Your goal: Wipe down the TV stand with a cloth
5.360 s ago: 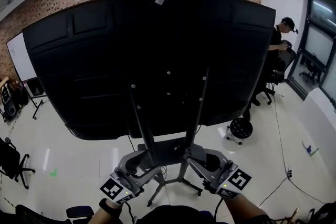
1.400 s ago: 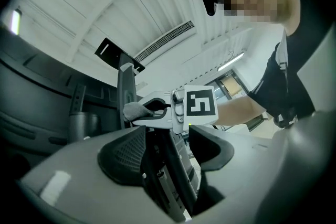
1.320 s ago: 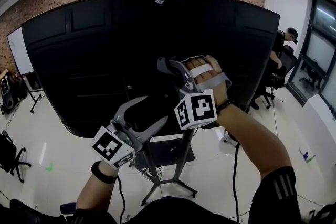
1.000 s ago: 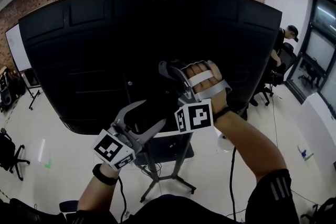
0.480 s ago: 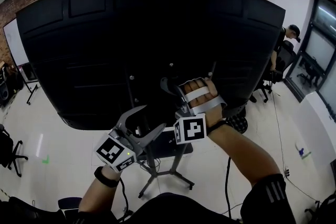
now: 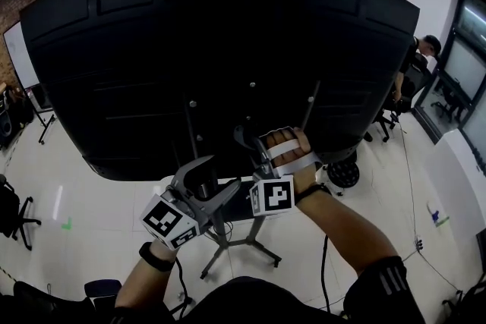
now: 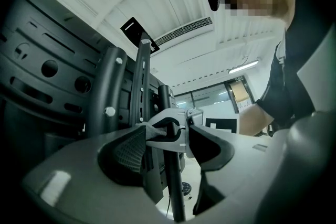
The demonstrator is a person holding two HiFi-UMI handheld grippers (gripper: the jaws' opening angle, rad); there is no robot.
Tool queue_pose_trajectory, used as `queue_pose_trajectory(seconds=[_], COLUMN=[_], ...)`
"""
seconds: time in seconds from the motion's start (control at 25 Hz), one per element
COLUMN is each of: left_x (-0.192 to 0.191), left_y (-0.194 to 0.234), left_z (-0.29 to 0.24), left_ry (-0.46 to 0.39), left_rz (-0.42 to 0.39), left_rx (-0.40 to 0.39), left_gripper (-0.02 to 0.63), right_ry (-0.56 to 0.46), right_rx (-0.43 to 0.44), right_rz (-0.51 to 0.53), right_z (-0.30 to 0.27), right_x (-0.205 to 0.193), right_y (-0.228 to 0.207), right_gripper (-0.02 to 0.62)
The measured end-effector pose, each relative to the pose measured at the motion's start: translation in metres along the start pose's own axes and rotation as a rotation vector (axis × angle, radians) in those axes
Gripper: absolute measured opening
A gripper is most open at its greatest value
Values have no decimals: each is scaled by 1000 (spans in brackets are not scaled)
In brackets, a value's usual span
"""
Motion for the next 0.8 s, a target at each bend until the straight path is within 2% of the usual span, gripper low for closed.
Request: queue_pose_trajectory(seconds=[0.44, 0.56, 0.8], left_x=[-41, -46, -51], left_y=[1, -1, -4], left_z=[8, 8, 7], left_ry=[63, 72, 86], left_rz=[60, 64, 72], left_rx=[26, 29, 33], left_gripper=[281, 281, 281], right_ry=[-1, 1, -8], right_rx=[94, 146, 175], right_rz=[-78, -99, -125], right_z=[-7, -8, -7], right_x=[-2, -3, -3], right_y=[57, 74, 82], right_gripper=[62, 61, 61])
Point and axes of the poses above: the fingertips, and each gripper's own axes: z backward along the fingers, y to its left, x out of its top, the point moved 4 cm from there along z, backward along the fingers, and after that the axes turned 4 degrees about -z, right-handed, at the moved point
